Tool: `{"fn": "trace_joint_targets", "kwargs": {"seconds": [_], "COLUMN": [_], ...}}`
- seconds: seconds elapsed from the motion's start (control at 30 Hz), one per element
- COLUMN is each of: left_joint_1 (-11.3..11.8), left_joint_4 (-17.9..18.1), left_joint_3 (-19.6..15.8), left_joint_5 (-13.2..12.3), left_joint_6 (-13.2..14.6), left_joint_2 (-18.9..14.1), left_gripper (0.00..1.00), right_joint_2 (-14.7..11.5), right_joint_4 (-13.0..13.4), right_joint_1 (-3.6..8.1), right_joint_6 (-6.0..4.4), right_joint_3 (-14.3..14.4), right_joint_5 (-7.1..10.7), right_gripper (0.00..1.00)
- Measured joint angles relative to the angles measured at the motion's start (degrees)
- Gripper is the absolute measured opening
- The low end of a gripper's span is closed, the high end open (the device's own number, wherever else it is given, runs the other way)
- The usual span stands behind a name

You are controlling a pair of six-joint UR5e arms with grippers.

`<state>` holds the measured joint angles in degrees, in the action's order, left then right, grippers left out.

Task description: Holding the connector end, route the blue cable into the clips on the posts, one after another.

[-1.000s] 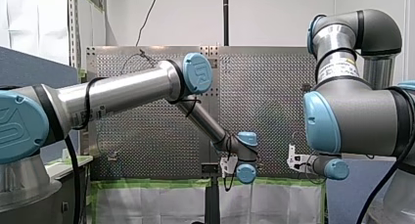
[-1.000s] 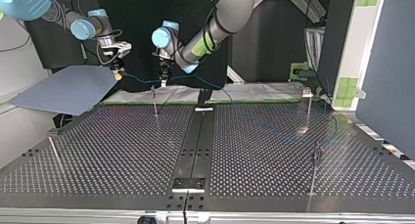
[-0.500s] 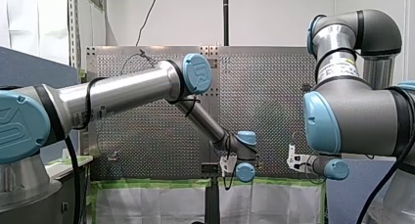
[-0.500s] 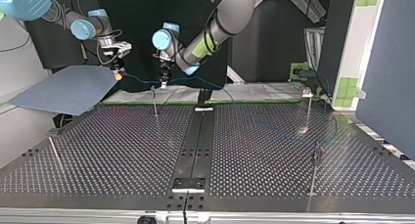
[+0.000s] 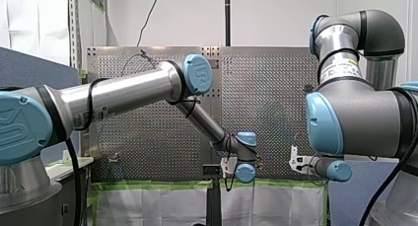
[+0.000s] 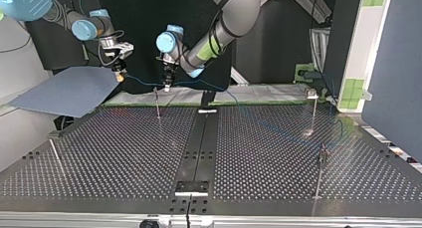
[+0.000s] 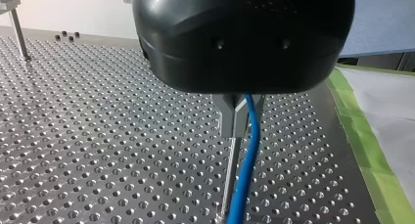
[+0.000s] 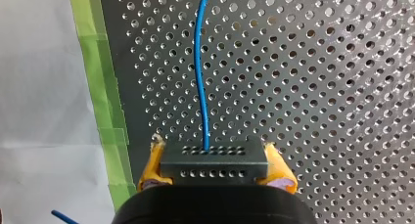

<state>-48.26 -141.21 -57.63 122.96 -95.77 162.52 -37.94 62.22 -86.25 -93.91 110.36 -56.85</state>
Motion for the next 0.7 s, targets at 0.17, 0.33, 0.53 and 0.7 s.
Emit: {"fn": "trace_joint_targets", "kwargs": {"seconds": [0.17,0.33,0.53,0.7], "left_joint_1": [0.15,0.46,0.67,0.9], "left_joint_4": [0.01,0.06,0.27,0.24], "left_joint_3": [0.0,-0.01,0.0,0.0], "left_joint_5": [-0.28,-1.49,-2.79,-3.56], "left_joint_6": [-0.1,-0.13,-0.22,-0.37], "left_joint_2": [0.0,0.01,0.08,0.58], "left_gripper": [0.0,0.0,0.0,0.0], "right_joint_2": [0.01,0.01,1.36,2.84], "right_joint_4": [0.08,0.11,0.0,-0.56], "right_joint_1": [0.11,0.22,0.14,0.0], "right_joint_6": [-0.05,-0.18,0.03,1.17], "right_joint_3": [0.0,-0.12,-0.63,-1.27], "right_joint_5": [-0.03,-0.16,-0.15,-0.2], "right_gripper": [0.0,0.0,0.0,0.0]}}
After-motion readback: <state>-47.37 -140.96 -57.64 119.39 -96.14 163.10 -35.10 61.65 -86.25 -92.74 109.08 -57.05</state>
